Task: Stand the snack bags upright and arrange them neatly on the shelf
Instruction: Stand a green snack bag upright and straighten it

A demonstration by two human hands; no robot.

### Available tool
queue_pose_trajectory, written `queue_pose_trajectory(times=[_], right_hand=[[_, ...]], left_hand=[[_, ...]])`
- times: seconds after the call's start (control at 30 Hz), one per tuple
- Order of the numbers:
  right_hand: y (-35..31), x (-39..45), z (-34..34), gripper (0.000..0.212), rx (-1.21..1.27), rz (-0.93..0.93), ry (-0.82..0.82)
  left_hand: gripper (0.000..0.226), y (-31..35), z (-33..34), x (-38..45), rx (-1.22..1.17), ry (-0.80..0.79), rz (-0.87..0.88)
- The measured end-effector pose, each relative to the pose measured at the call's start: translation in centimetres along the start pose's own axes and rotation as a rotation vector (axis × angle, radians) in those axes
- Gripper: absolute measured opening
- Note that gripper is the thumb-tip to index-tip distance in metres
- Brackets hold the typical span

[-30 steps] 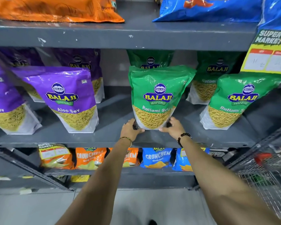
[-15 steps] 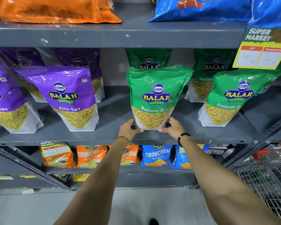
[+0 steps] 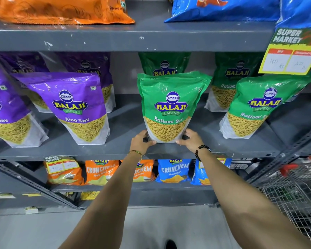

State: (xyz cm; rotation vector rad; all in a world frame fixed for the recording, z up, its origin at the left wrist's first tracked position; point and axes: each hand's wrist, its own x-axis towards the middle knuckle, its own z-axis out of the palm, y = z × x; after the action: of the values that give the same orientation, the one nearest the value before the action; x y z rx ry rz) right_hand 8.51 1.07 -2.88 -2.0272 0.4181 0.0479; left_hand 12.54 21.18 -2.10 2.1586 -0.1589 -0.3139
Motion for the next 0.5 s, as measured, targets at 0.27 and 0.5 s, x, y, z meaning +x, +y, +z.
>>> queue_pose_trajectory(times=[0.27, 0.5], right_hand=[[-0.10, -0.03, 0.15, 0.048, 0.012, -0.004, 0.015], [0.07, -0.05, 0.29, 0.047, 0.050, 0.004, 0.020]], left_hand=[[0.047, 0.08, -0.02, -0.07, -0.003, -0.008, -0.012], [0.043, 0.01, -0.10, -0.18, -0.028, -0.006, -0.004]])
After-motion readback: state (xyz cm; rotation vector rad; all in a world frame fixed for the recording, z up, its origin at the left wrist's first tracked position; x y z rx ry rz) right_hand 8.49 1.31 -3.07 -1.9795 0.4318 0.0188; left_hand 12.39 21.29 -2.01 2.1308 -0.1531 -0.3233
